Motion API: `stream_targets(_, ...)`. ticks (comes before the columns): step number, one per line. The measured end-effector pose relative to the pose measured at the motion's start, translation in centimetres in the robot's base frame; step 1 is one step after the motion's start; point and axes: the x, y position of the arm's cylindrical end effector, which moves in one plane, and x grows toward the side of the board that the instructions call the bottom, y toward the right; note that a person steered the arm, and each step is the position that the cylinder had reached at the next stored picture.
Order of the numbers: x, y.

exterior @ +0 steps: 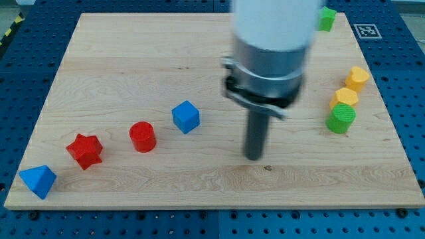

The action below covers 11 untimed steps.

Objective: Push the green circle slightly left

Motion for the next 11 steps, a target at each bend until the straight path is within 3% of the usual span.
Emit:
stream_targets(3,-2.1,21.1)
stream_targets(5,-5.7,19.4)
stream_targets(9,-7.5,10.6)
stream_targets(11,-6.9,8.9)
